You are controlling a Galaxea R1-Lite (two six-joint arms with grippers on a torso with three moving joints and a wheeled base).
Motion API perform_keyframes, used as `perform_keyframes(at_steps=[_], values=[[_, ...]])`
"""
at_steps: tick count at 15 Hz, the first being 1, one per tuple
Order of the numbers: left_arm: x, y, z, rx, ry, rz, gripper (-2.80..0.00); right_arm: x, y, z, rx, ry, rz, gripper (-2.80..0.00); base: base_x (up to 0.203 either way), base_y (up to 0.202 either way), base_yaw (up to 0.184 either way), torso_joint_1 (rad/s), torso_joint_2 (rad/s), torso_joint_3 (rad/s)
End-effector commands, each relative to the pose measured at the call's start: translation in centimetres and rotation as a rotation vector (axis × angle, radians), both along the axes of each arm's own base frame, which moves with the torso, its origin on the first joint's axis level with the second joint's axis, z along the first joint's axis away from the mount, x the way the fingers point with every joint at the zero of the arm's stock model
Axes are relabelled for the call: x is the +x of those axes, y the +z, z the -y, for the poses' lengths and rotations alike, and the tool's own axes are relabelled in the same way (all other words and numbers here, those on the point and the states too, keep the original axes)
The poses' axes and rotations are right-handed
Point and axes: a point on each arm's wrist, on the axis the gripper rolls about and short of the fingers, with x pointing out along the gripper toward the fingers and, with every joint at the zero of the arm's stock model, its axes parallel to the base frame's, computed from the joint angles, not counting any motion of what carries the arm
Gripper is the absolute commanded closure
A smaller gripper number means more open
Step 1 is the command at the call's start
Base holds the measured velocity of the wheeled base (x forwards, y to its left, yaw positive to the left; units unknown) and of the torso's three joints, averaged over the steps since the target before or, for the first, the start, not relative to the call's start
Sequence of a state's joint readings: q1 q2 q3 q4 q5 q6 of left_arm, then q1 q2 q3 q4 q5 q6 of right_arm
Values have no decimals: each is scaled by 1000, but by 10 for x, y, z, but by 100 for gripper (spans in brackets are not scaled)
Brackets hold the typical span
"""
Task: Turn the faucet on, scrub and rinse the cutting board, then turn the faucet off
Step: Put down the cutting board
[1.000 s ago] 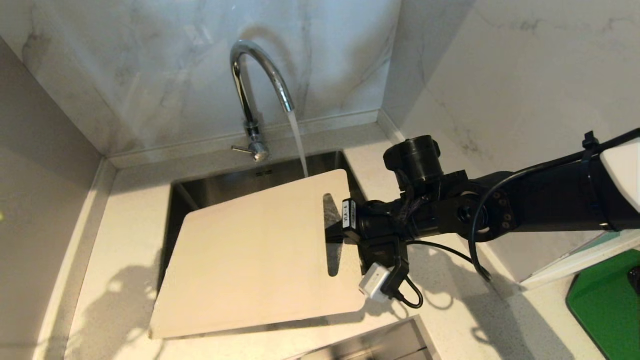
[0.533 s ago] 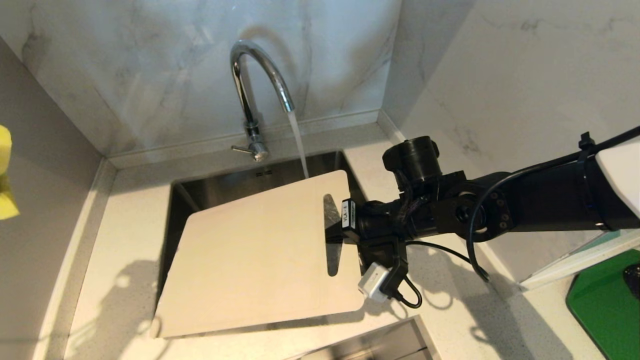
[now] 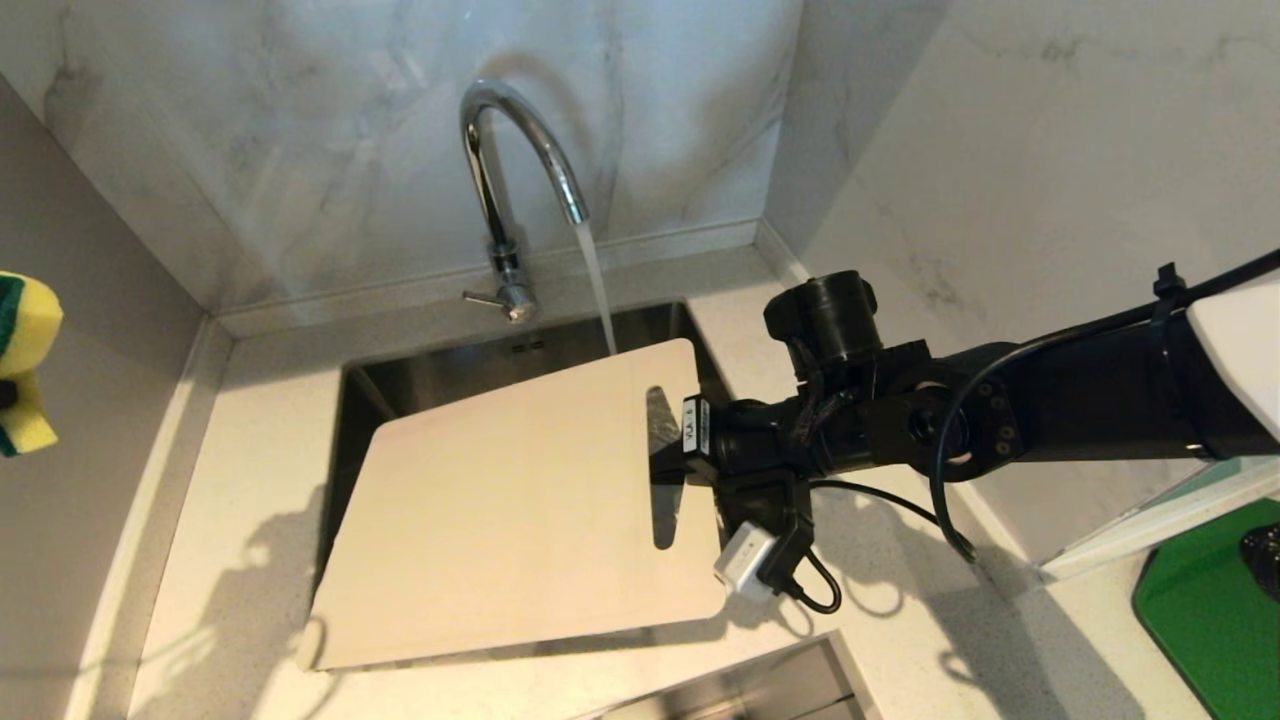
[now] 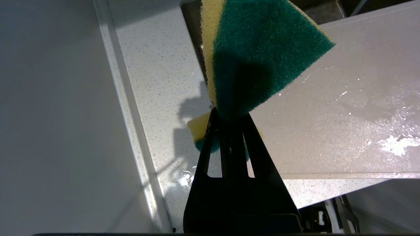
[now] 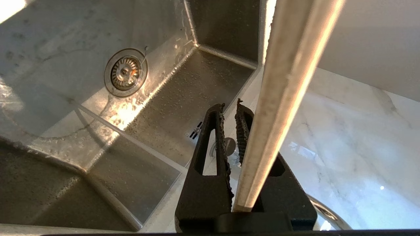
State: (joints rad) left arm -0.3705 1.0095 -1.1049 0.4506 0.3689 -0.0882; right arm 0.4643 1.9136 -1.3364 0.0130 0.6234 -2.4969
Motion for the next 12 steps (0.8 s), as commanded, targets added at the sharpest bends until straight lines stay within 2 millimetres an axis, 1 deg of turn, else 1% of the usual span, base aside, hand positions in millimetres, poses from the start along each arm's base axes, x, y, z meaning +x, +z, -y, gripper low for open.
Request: perform_keyframes(at_steps=[1, 2, 5, 7, 9, 12], values=[[4, -1, -1, -2, 30, -3, 0, 0, -1, -1, -4, 10, 8, 0, 0, 0, 0, 0, 0, 0], [8, 0, -4, -5, 62, 8, 0, 1, -1, -1, -4, 10, 8, 0, 0, 0, 0, 0, 0, 0], [31, 1, -16, -12, 180, 32, 0, 1, -2, -1, -5, 10, 5, 0, 0, 0, 0, 0, 0, 0], [46, -2, -22, -13, 187, 13, 0, 2, -2, -2, -1, 10, 11, 0, 0, 0, 0, 0, 0, 0], [56, -6, -23, -9, 189, -13, 0, 3, -1, -2, 17, -2, 11, 0, 0, 0, 0, 0, 0, 0], [84, -14, -25, -14, 190, -38, 0, 5, -3, -3, 21, -3, 15, 0, 0, 0, 0, 0, 0, 0]])
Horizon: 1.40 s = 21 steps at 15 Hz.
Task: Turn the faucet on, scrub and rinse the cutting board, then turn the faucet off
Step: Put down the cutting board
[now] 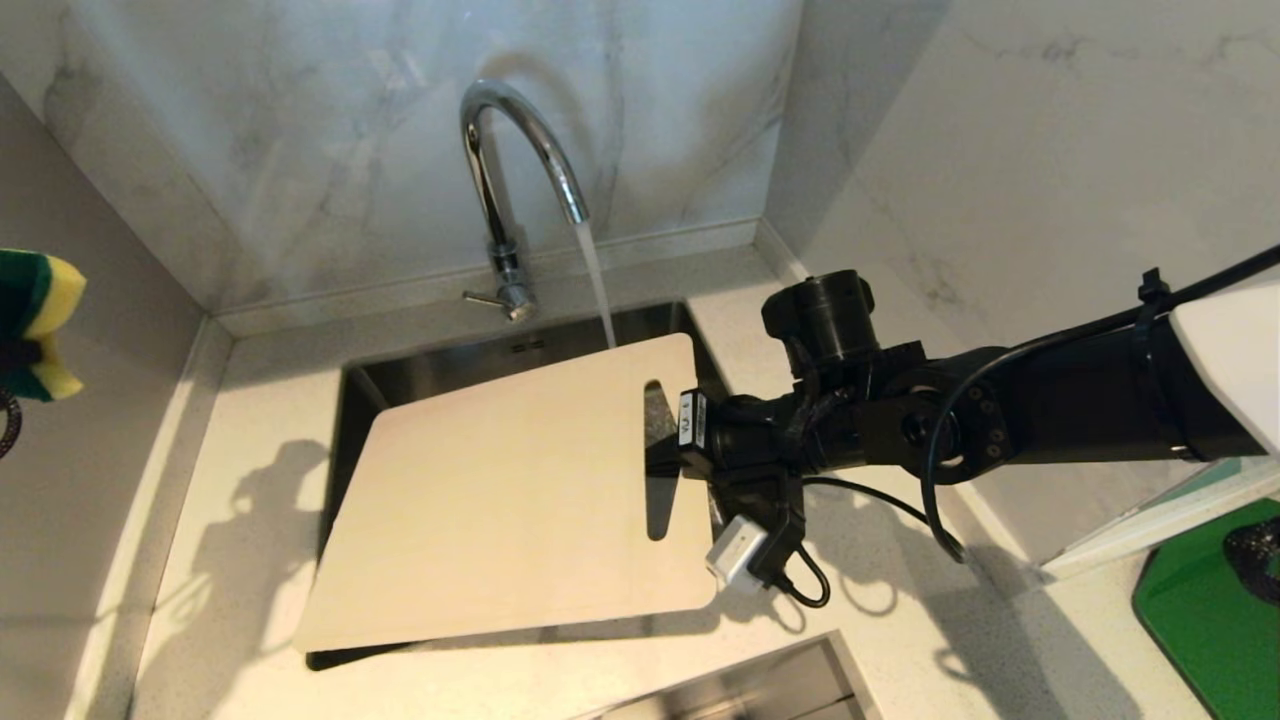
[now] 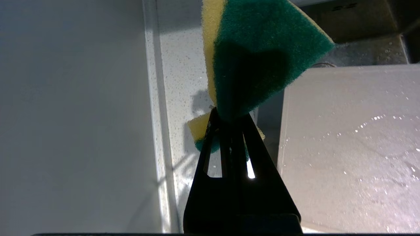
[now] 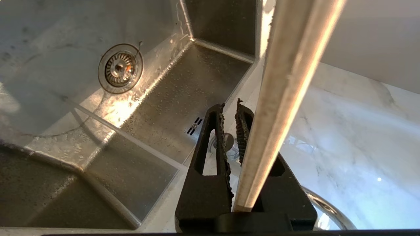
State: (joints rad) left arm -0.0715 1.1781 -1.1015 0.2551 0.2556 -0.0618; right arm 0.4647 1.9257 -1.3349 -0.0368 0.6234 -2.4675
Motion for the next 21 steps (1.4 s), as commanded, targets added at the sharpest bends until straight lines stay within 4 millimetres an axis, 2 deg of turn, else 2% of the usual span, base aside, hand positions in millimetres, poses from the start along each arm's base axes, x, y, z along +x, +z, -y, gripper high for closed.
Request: perform_keyframes(at_steps=[1, 4, 10, 14, 17, 21], values=[[30, -13, -3, -10, -3, -64, 0, 1, -2, 0, -5, 11, 7, 0, 0, 0, 0, 0, 0, 0], [60, -22, -4, -48, -64, -107, 0, 0, -3, 0, -6, 11, 4, 0, 0, 0, 0, 0, 0, 0], [76, -37, 7, -87, -98, -173, 0, 0, -3, 0, -6, 11, 4, 0, 0, 0, 0, 0, 0, 0], [84, -49, 42, -161, -190, -221, 0, 0, -3, 0, -5, 10, 3, 0, 0, 0, 0, 0, 0, 0], [75, -54, 75, -223, -277, -269, 0, -1, -1, 0, -4, 10, 6, 0, 0, 0, 0, 0, 0, 0], [78, -65, 97, -268, -308, -316, 0, -1, -1, 0, -4, 10, 6, 0, 0, 0, 0, 0, 0, 0]])
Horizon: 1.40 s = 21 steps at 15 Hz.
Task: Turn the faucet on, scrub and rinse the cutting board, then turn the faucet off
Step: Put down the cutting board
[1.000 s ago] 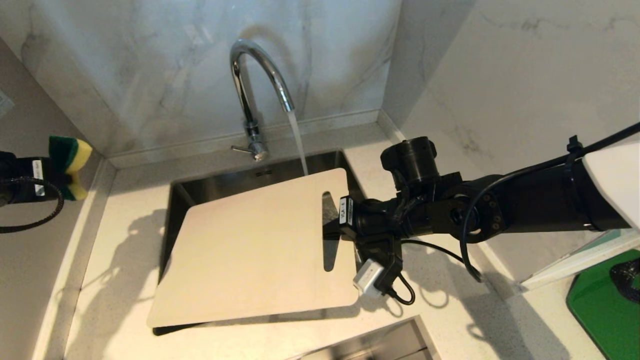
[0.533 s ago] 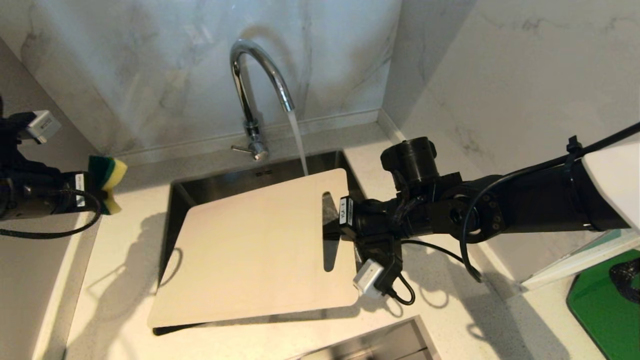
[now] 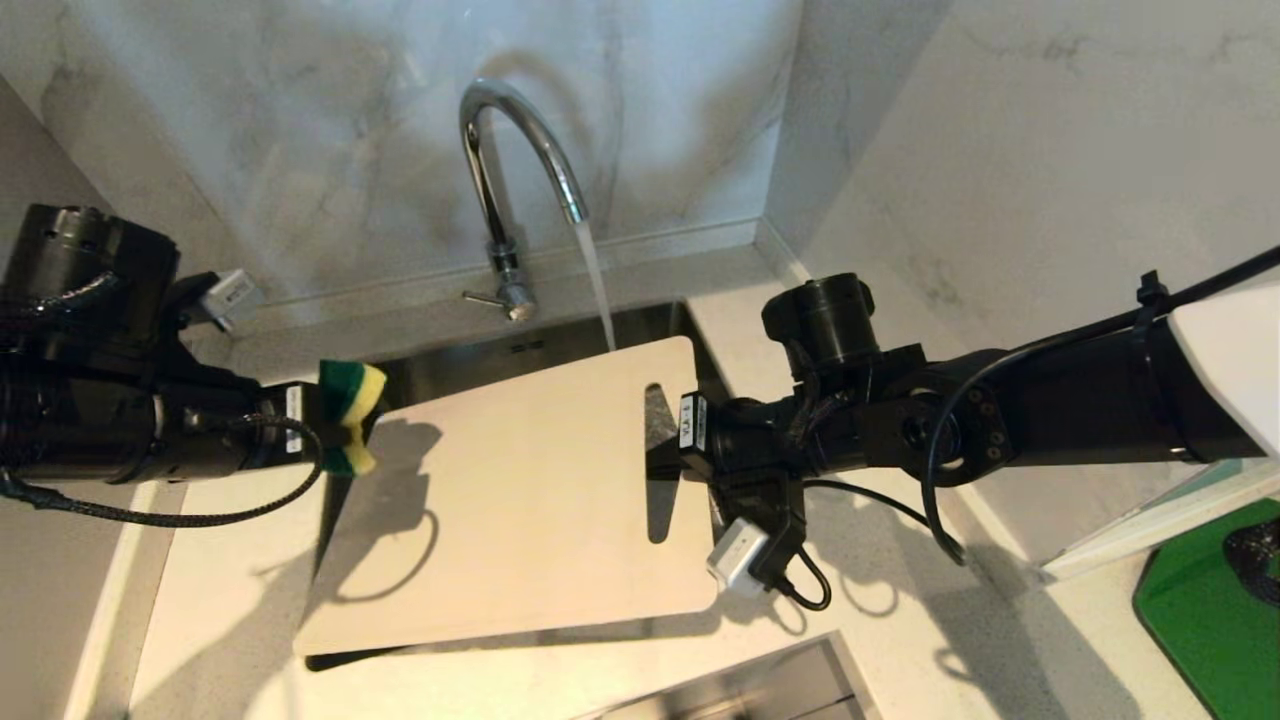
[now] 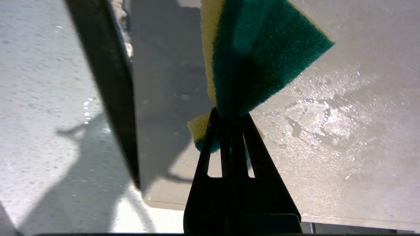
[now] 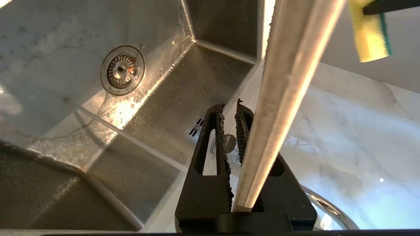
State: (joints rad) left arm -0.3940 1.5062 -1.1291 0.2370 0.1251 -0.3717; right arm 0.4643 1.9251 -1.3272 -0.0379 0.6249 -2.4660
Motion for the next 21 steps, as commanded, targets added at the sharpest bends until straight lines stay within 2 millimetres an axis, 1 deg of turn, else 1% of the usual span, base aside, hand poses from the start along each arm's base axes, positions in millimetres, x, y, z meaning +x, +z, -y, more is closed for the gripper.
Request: perform_keyframes(at_steps=[1, 4, 6, 8, 10, 12, 16, 18, 21], values=[[6, -6, 12, -4, -25, -14, 0, 0, 0, 0, -3, 10, 12, 0, 0, 0, 0, 0, 0, 0], [10, -5, 31, -51, -66, 43, 0, 0, -1, -1, -4, 10, 10, 0, 0, 0, 0, 0, 0, 0], [8, 1, 46, -108, -93, 68, 0, 0, -1, -1, -4, 10, 10, 0, 0, 0, 0, 0, 0, 0], [12, 6, 59, -163, -102, 76, 0, 0, -1, -1, -4, 12, 8, 0, 0, 0, 0, 0, 0, 0], [15, 3, 74, -175, -128, 61, 0, 0, -1, -1, -4, 12, 8, 0, 0, 0, 0, 0, 0, 0], [19, -6, 88, -173, -144, 30, 0, 0, -1, -1, -4, 12, 8, 0, 0, 0, 0, 0, 0, 0], [32, -24, 100, -166, -135, -21, 0, -2, 2, -1, 0, 14, 17, 0, 0, 0, 0, 0, 0, 0], [41, -28, 104, -178, -121, -23, 0, -7, 3, -5, 0, 30, 17, 0, 0, 0, 0, 0, 0, 0], [52, -35, 107, -191, -105, -4, 0, -10, 4, -5, 0, 34, 18, 0, 0, 0, 0, 0, 0, 0]])
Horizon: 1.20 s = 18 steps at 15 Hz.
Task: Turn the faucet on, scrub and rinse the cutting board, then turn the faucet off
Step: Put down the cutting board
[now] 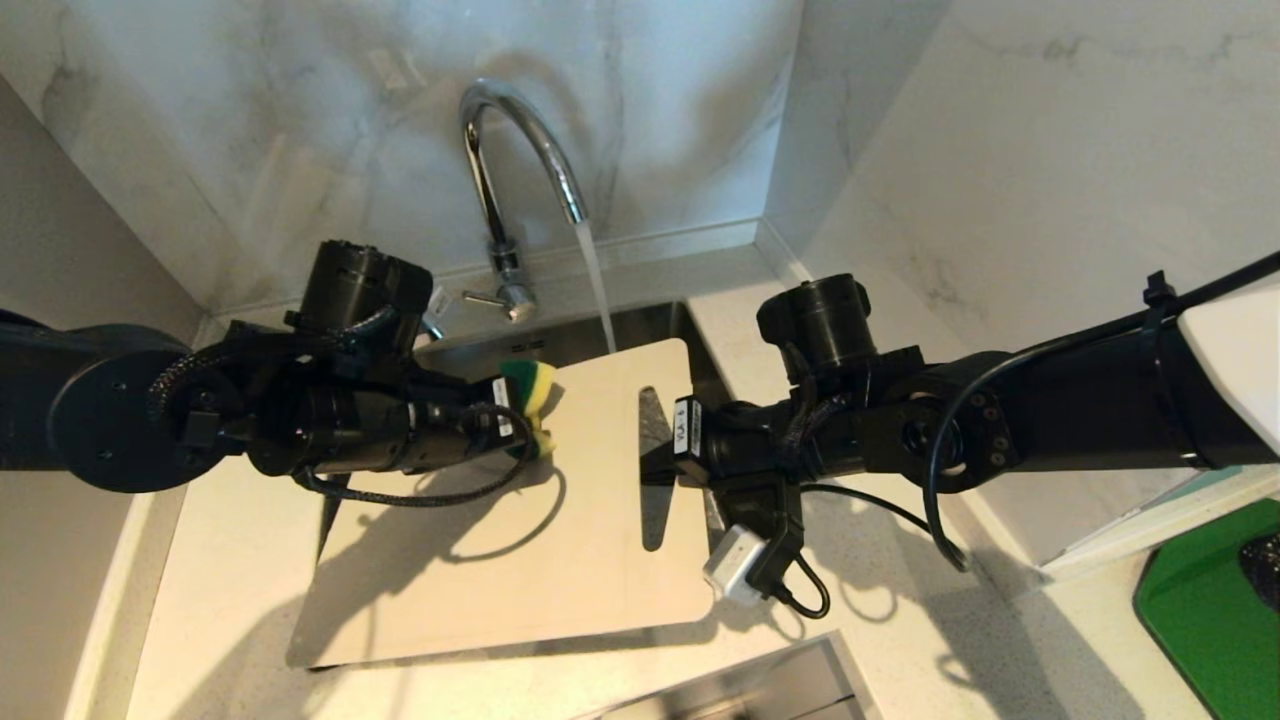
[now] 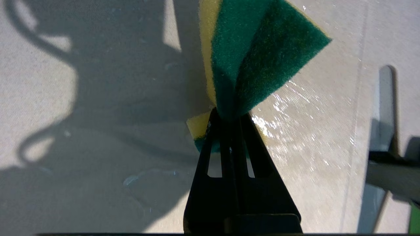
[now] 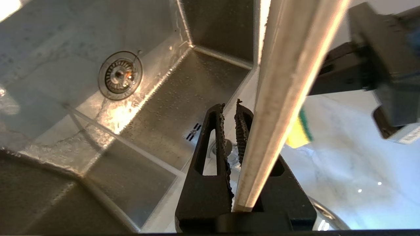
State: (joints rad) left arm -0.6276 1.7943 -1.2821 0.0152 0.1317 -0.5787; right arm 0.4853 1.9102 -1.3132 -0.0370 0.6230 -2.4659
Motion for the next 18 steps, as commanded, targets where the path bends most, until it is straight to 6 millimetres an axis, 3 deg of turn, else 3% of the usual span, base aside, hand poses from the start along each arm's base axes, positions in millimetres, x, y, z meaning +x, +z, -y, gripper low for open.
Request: perform_keyframes(at_steps=[1, 4, 8, 18], values=[[10, -13, 1, 20, 12, -26, 0, -3, 3, 0, 1, 15, 17, 0, 0, 0, 0, 0, 0, 0], [19, -17, -7, 32, 39, -37, 0, -4, 4, 0, 3, 15, 20, 0, 0, 0, 0, 0, 0, 0], [34, -17, -34, 43, 109, -36, 0, -4, 5, 1, 5, 16, 23, 0, 0, 0, 0, 0, 0, 0], [46, -53, -145, 12, 203, -166, 0, -5, 7, 1, 10, 13, 20, 0, 0, 0, 0, 0, 0, 0]])
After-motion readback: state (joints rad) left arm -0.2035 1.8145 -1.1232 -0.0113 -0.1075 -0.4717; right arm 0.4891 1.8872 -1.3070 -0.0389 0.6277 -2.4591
